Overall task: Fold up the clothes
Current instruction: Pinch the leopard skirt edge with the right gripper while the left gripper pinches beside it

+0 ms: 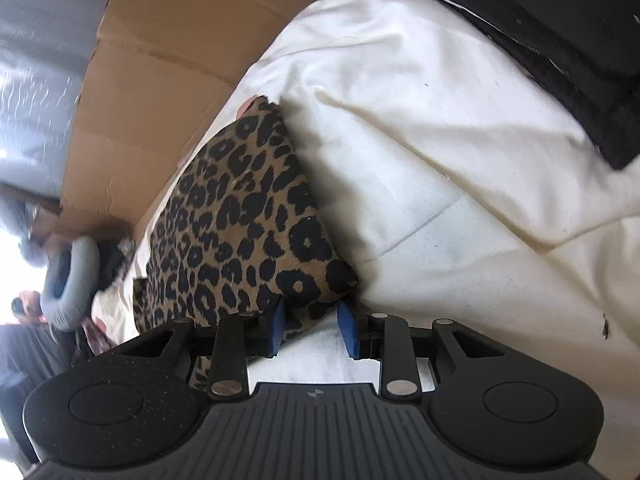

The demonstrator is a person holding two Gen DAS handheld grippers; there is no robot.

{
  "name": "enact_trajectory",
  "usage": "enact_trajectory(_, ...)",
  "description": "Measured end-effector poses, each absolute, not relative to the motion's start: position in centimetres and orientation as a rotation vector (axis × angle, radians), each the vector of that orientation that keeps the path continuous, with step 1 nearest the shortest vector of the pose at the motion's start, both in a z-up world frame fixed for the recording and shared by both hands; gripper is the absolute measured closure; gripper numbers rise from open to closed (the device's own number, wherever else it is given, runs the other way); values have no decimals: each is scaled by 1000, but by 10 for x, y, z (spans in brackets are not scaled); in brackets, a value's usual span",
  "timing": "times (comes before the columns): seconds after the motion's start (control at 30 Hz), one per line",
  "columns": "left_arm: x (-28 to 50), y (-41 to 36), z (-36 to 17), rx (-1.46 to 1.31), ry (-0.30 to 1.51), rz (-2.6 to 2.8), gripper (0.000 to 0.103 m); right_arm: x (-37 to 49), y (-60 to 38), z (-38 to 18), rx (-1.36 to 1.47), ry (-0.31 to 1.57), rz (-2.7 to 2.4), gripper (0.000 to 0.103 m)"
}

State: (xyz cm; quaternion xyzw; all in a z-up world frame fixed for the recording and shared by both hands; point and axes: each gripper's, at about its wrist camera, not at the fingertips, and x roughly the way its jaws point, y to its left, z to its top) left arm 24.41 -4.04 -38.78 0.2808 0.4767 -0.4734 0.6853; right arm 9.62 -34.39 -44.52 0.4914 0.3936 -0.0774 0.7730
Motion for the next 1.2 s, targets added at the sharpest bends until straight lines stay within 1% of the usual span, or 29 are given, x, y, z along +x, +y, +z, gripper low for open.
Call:
enact_trajectory(0.13, 242, -38, -397, 666, 1064, -1044, 80, 96, -347, -445, 1089, 841, -173, 69)
enact_trajectory(0.17, 243, -37, -399, 666, 1066, -1039, 79, 97, -347, -445, 1087, 839, -170, 74)
enact_trajectory(0.2, 244, -37, -400, 665, 1067, -1035, 79, 97, -346, -443, 1074, 837, -166, 77)
enact_trajectory(0.3, 247, -34, -401, 672, 1067, -1021, 74, 98, -343, -436, 1015, 829, -157, 81)
enact_trajectory(0.37, 249, -32, -400, 663, 1077, -1014, 74, 97, -343, -432, 1006, 814, -150, 81)
enact_trajectory(0.47, 254, -27, -396, 614, 1107, -1014, 76, 95, -346, -434, 1041, 808, -145, 78)
enact_trajectory(0.5, 255, -25, -394, 593, 1118, -1010, 76, 94, -347, -437, 1057, 810, -145, 74)
enact_trajectory(0.57, 259, -21, -392, 544, 1135, -1000, 76, 93, -346, -442, 1085, 809, -134, 69)
enact_trajectory(0.77, 267, -18, -391, 437, 1182, -995, 75, 98, -342, -456, 1123, 789, -120, 67)
enact_trajectory(0.83, 268, -19, -394, 416, 1201, -996, 73, 100, -344, -457, 1137, 781, -120, 68)
enact_trajectory(0.87, 267, -18, -395, 407, 1211, -998, 73, 102, -345, -456, 1130, 780, -118, 77)
enact_trajectory(0.9, 267, -18, -397, 399, 1218, -1004, 72, 103, -345, -455, 1118, 779, -116, 81)
enact_trajectory(1.0, 267, -19, -402, 387, 1229, -1023, 67, 107, -344, -449, 1095, 776, -117, 85)
enact_trajectory(1.13, 266, -17, -410, 334, 1254, -1033, 62, 111, -347, -439, 1083, 748, -110, 86)
enact_trajectory(1.2, 267, -16, -412, 308, 1260, -1037, 61, 112, -348, -436, 1076, 739, -110, 86)
